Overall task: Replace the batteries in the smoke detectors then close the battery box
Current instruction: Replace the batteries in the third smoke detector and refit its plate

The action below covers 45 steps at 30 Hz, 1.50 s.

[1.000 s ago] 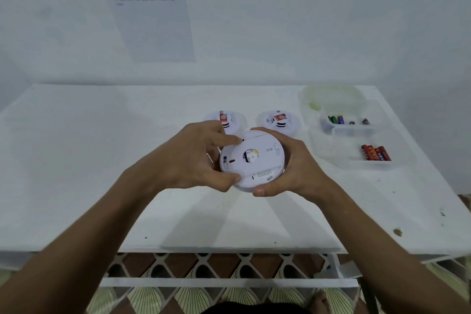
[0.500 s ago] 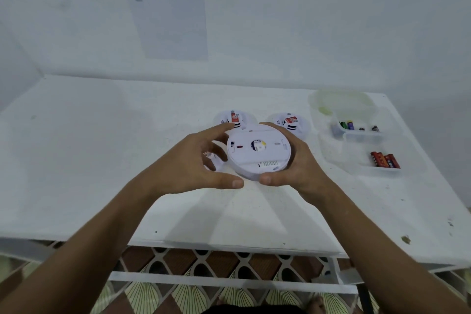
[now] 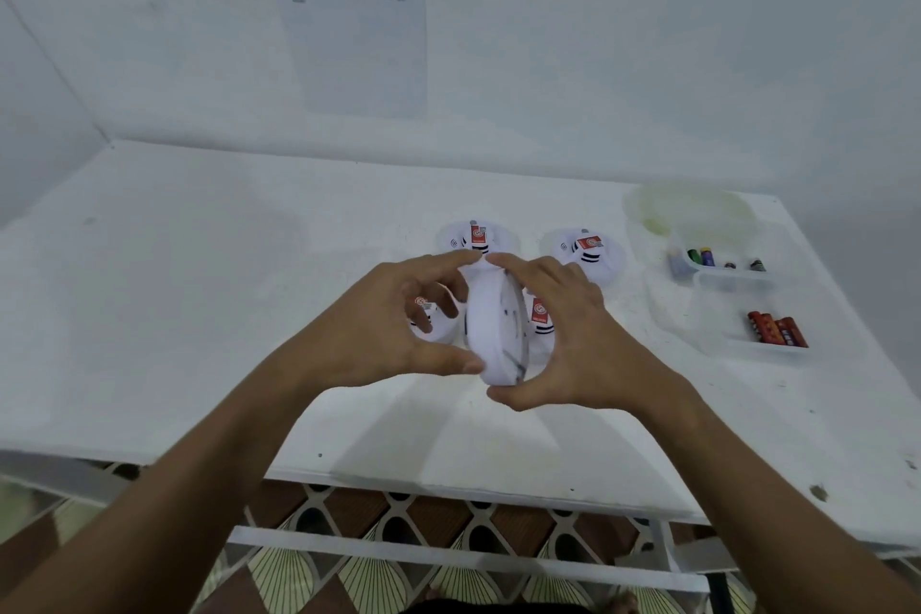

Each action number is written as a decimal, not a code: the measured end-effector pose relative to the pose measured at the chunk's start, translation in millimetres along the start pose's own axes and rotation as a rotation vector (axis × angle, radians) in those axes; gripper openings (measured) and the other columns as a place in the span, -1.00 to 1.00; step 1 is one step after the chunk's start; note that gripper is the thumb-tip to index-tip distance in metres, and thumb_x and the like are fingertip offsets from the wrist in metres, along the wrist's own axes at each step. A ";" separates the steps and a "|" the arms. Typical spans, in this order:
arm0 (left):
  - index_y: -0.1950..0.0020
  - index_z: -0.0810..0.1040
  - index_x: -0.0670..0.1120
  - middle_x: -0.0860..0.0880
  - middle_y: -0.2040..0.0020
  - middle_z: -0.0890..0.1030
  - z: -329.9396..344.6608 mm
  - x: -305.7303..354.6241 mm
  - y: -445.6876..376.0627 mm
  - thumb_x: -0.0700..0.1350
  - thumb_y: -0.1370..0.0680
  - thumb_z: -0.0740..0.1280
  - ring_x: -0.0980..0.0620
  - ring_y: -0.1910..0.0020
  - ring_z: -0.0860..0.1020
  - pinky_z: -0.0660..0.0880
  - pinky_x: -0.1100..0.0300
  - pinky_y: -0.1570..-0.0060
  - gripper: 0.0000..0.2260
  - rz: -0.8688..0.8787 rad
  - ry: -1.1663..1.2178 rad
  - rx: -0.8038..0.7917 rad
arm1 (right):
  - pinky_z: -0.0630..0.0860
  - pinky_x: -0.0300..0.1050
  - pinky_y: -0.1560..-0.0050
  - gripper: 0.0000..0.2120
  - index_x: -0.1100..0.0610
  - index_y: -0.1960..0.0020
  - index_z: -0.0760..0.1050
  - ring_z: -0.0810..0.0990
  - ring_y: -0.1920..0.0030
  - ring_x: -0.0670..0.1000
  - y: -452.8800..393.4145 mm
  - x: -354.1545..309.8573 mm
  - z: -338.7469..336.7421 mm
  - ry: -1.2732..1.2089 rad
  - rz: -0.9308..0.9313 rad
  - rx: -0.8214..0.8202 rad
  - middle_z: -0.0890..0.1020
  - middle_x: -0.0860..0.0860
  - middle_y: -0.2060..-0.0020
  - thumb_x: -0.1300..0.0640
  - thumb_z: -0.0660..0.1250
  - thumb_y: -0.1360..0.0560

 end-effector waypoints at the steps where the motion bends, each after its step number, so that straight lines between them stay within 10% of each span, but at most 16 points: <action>1: -0.41 0.41 0.16 0.13 -0.05 0.60 -0.7 -0.5 -0.2 0.03 -0.25 0.63 0.05 -0.06 0.57 0.56 0.15 0.02 -0.23 -0.001 0.032 0.012 | 0.32 -0.06 -0.27 0.03 -0.19 -0.49 0.12 0.32 -0.18 -0.11 -0.1 1.3 0.0 -0.039 0.015 0.009 0.34 -0.26 -0.20 -0.20 0.59 -0.16; 7: -0.45 0.28 0.28 0.24 -0.27 0.48 -0.3 -9.3 1.7 0.14 -0.21 0.61 0.19 -0.20 0.50 0.52 0.18 -0.14 -0.12 -0.028 -0.072 -0.031 | 0.55 -0.28 -0.01 -0.08 0.02 -0.36 0.20 0.54 -0.17 -0.15 -0.7 7.2 -2.4 -0.564 0.052 0.010 0.49 -0.34 -0.11 0.28 0.62 -0.15; 17: -0.44 0.36 0.15 0.23 -0.24 0.54 3.2 -3.0 0.0 0.00 -0.27 0.62 0.18 -0.10 0.54 0.44 0.43 0.03 -0.20 0.063 -0.079 -0.024 | 0.46 -0.34 -0.23 -0.03 -0.13 -0.37 0.35 0.40 -0.36 -0.18 -2.6 10.9 4.8 -0.596 0.023 0.131 0.37 0.03 -0.36 -0.05 0.65 -0.02; 45: -0.31 0.43 0.17 0.30 0.03 0.57 -6.3 7.7 9.1 0.04 -0.23 0.63 0.18 0.12 0.51 0.40 0.45 0.19 -0.30 0.060 -0.239 0.009 | 0.41 -0.31 -0.34 0.05 -0.11 -0.43 0.33 0.27 -0.39 -0.27 -5.2 7.4 14.0 -0.475 0.031 0.045 0.25 -0.13 -0.35 -0.13 0.65 0.00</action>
Point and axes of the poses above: each hand's wrist, its own y-axis away from the middle knuckle, its own z-axis out of the palm, x = y × z, the point moved 2 cm from there along -y, towards the middle knuckle
